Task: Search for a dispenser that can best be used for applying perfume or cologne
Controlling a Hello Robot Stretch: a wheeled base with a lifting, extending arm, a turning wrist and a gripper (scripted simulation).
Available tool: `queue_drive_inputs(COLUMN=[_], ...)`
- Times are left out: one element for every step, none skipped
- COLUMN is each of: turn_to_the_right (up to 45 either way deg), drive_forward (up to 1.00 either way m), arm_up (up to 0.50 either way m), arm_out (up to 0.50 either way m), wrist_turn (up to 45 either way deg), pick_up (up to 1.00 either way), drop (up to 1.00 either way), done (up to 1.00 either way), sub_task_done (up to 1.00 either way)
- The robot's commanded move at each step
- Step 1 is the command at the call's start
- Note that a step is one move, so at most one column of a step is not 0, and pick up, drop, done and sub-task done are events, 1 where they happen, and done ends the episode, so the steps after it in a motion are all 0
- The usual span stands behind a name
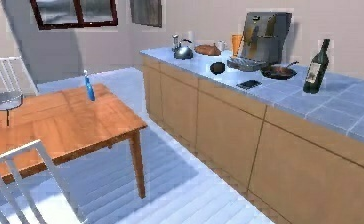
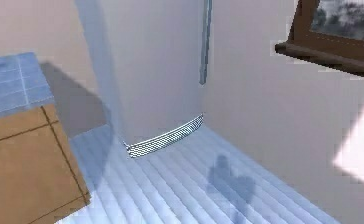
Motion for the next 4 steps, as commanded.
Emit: queue_drive_inputs(turn_to_the_right=[0.0,-33.0,0.0,0.0], drive_forward=[0.5,0.0,1.0,0.0], arm_up=[0.0,0.0,0.0,0.0], arm_out=[0.0,0.0,0.0,0.0], wrist_turn=[0.0,0.0,0.0,0.0], pick_up=[0.0,0.0,0.0,0.0], drop=[0.0,0.0,0.0,0.0], done=[0.0,0.0,0.0,1.0], sub_task_done=[0.0,0.0,0.0,0.0])
